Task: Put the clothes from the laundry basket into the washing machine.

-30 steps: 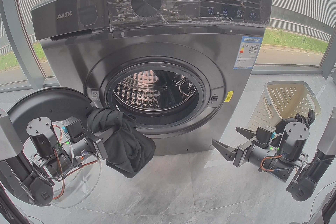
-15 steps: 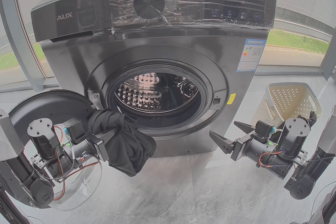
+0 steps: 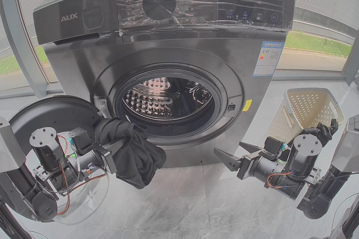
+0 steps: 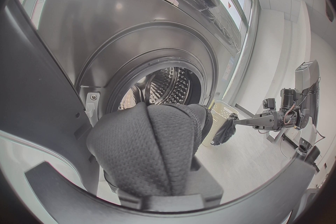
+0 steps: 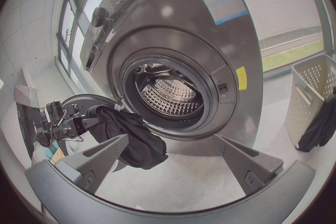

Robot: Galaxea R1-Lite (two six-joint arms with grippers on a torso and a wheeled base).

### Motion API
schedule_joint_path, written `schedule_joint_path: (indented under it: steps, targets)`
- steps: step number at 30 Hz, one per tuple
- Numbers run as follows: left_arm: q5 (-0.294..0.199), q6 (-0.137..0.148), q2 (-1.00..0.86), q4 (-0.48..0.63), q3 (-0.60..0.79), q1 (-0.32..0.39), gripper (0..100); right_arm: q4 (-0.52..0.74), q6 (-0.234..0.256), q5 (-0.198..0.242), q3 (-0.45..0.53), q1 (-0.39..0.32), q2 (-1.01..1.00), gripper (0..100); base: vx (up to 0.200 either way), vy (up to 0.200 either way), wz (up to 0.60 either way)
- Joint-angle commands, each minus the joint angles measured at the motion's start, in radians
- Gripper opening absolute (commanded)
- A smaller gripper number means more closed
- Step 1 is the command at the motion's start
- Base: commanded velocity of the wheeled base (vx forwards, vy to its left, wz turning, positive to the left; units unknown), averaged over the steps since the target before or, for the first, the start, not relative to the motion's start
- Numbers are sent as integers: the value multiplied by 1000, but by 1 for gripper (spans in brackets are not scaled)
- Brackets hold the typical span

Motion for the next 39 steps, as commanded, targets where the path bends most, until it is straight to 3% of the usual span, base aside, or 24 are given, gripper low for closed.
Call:
schedule_joint_path:
  steps: [1, 8, 14, 24, 28, 34, 39]
  targets:
    - [0, -1, -1, -2, 0, -6, 0, 0, 28, 0, -5, 1, 51, 100, 0, 0, 0]
    - [-2, -2, -8, -2, -3, -6, 0, -1, 51, 6, -13, -36, 78, 100, 0, 0, 0]
    - [-2, -2, -11, -2, -4, -8, 0, -1, 66, 1, -28, -31, 75, 100, 0, 0, 0]
    - [-2, -2, -15, -2, -9, -6, 0, 0, 137, -3, -41, -31, 75, 100, 0, 0, 0]
    - [-2, -2, -15, -2, -9, -6, 0, -1, 140, -3, -47, -37, 72, 100, 0, 0, 0]
    - [-2, -2, -18, -2, -9, -6, 0, 3, 236, -3, -47, -57, 49, 100, 0, 0, 0]
    - [-3, -2, -20, -2, -12, -8, 0, 2, 246, 0, -38, -48, 35, 100, 0, 0, 0]
